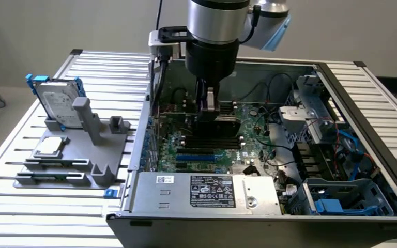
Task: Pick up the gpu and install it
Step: 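Insert the gpu into the slot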
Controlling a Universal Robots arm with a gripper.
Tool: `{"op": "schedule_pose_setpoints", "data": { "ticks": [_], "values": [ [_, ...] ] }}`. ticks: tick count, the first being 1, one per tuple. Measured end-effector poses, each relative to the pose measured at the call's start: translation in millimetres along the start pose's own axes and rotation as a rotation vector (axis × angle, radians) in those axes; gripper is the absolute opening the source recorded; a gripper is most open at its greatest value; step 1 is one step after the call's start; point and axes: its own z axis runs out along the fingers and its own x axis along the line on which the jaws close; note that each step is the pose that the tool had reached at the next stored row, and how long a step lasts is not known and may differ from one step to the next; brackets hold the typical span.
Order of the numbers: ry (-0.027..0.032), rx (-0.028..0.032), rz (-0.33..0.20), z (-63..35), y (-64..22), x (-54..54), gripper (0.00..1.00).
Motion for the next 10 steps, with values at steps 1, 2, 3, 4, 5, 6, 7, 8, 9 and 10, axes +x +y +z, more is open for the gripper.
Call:
{"op": "schedule_pose_setpoints", "data": {
  "ticks": [1,2,3,4,5,6,7,8,9,10],
  "values": [
    [-0.0001,0.0001,0.000,0.3,0.1,0.1,0.26],
    [-0.0003,0.0002,0.000,1.7,0.3,0.4,0.26],
    [-0.0001,0.0009,0.000,3.4,0.7,0.8,0.26],
    [-0.0001,0.0020,0.000,5.3,0.9,1.4,0.26],
    [-0.0001,0.0032,0.000,7.1,1.1,2.1,0.26],
    [0.0001,0.0046,0.000,8.9,1.3,2.6,0.26],
    [0.0003,0.0062,0.000,10.7,1.5,3.2,0.26],
    [0.0004,0.0075,0.000,12.5,1.7,3.7,0.26],
    [0.0004,0.0087,0.000,14.3,1.9,4.3,0.26],
    [0.0005,0.0094,0.000,16.2,2.2,5.1,0.26]
  ]
}}
